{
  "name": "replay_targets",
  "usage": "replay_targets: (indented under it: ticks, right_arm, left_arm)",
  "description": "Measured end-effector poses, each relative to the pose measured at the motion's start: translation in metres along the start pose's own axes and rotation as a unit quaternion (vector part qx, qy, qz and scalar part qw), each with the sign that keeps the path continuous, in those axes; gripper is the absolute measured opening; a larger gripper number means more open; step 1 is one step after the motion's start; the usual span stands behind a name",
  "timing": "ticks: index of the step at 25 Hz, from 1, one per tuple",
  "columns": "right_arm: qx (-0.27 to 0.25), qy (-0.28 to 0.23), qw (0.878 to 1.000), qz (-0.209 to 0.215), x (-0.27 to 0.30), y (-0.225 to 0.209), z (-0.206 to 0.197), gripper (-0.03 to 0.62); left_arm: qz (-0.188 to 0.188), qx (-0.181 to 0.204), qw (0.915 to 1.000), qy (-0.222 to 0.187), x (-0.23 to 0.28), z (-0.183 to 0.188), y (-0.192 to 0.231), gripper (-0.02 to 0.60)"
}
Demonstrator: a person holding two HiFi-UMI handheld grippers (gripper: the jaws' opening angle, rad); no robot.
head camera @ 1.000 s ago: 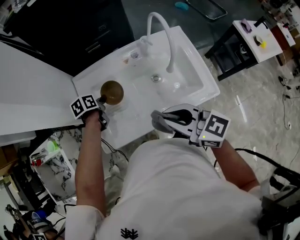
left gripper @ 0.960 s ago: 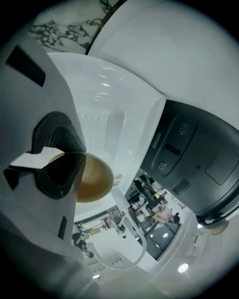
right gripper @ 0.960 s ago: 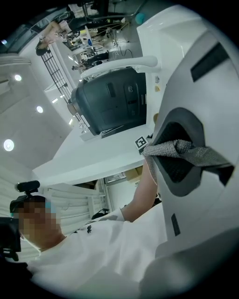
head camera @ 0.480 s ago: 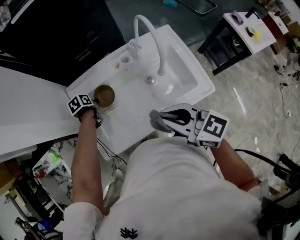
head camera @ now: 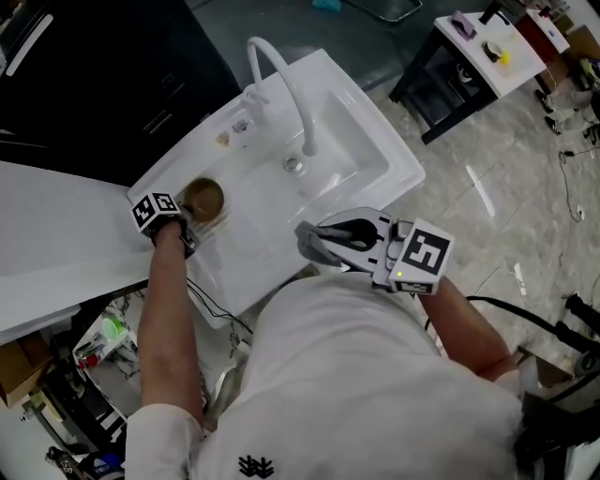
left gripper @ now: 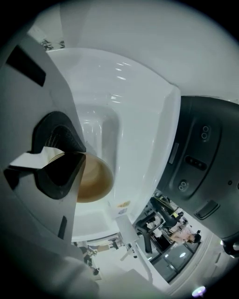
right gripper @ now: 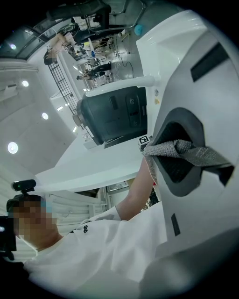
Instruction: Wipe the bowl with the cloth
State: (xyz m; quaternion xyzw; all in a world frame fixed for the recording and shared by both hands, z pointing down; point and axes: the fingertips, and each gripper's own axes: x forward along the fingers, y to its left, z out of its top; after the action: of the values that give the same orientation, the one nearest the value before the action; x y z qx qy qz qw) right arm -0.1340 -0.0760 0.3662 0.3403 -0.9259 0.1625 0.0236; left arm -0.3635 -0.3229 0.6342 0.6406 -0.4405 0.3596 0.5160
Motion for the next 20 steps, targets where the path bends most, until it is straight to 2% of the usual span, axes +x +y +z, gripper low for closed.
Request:
replay_targets:
  ticks: [3, 7, 9, 13, 17, 20]
  right_arm:
    - [0.003, 0.003, 1.0, 0.001, -0.003, -0.002, -0.001, 0.032]
    - [0.004, 0.005, 1.0, -0.002, -0.008, -0.004, -0.004, 0.032]
    - [0.004, 0.003, 1.0, -0.004, -0.012, -0.005, -0.004, 0.032]
    - [0.001, 0.005, 1.0, -0.001, -0.021, -0.008, -0.003, 0.032]
    - [0.0, 0.011, 1.0, 0.005, -0.027, -0.009, -0.003, 0.032]
    - [-0.004, 0.012, 1.0, 0.013, -0.031, -0.012, -0.002, 0.032]
  left_arm:
    - [0.005, -0.004, 1.0, 0.004, 0.002, 0.0, 0.0, 0.02]
    - [0.027, 0.015, 0.9995, -0.005, 0.0, 0.004, 0.001, 0.021]
    - [0.037, 0.022, 0.999, -0.012, -0.001, 0.005, 0.001, 0.048]
    - [0.048, 0.027, 0.9981, -0.028, -0.006, 0.009, -0.001, 0.087]
    - [0.057, 0.035, 0.9964, -0.051, -0.017, 0.009, -0.002, 0.091]
    - [0.075, 0.056, 0.9924, -0.08, -0.031, 0.01, -0.006, 0.091]
